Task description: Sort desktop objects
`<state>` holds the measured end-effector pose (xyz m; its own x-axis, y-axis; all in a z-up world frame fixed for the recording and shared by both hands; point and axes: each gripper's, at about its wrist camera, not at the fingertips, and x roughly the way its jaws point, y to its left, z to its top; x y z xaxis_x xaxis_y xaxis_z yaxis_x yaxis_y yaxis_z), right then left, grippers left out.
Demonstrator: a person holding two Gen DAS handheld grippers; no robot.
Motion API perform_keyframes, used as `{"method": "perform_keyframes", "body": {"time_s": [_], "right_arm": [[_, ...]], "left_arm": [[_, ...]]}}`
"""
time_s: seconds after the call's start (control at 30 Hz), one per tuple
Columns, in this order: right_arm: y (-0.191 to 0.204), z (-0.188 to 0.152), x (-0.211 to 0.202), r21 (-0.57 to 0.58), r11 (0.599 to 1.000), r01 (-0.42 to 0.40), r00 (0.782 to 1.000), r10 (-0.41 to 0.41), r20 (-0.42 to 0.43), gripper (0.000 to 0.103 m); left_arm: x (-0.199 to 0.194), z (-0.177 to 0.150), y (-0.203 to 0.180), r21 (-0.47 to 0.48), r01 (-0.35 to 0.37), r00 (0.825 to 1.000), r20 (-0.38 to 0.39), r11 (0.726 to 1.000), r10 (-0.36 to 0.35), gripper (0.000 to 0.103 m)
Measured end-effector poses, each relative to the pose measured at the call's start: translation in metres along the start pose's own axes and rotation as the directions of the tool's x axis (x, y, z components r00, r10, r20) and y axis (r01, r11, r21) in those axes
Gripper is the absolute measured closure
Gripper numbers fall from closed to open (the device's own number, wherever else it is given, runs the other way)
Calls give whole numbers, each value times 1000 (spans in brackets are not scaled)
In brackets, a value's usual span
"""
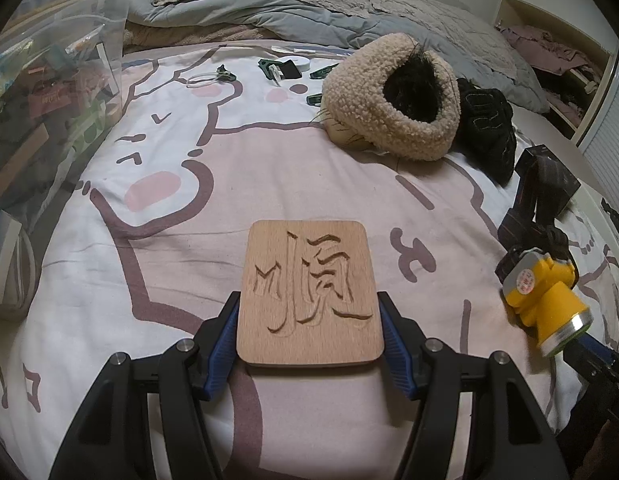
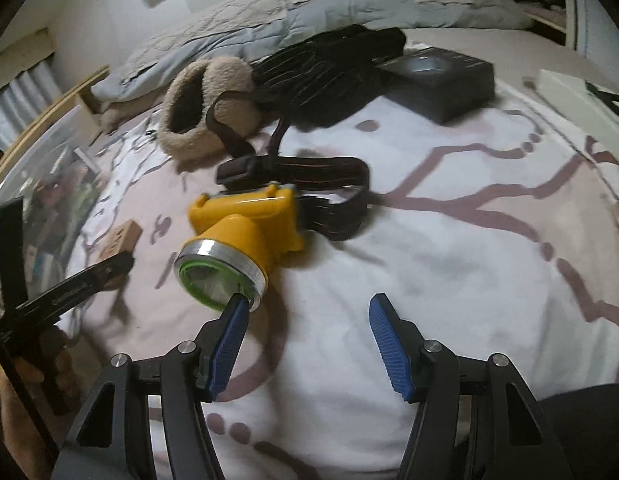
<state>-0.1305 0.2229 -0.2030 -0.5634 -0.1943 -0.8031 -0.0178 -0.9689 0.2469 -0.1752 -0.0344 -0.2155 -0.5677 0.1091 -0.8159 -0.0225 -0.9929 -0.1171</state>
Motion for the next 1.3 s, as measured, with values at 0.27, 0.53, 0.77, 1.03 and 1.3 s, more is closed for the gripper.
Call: {"method": "perform_keyframes", "body": {"time_s": [0.27,0.53,0.77,1.03,1.3], "right_arm": [[20,13,0,-84,974,-211,976,206,-65,41],[18,44,25,106,953,-285,930,301,-209,41],[13,68,42,141,951,-274,888,306,-344,42],[15,65,63,110,966,-236,881,260,-396,57],[2,51,55,107,944,-312,903,330,-274,57]], "left_arm": [[0,0,-1,3,1,1000,-7,1000,-1,39],[0,1,-1,3,2,1000,-8,1000,-2,39],[1,1,-1,8,6,1000,-16,1000,-6,39],[3,2,-1,10,3,1000,-14,1000,-3,39],[13,10,-3,7,-19,1000,-20,1000,20,37]]}}
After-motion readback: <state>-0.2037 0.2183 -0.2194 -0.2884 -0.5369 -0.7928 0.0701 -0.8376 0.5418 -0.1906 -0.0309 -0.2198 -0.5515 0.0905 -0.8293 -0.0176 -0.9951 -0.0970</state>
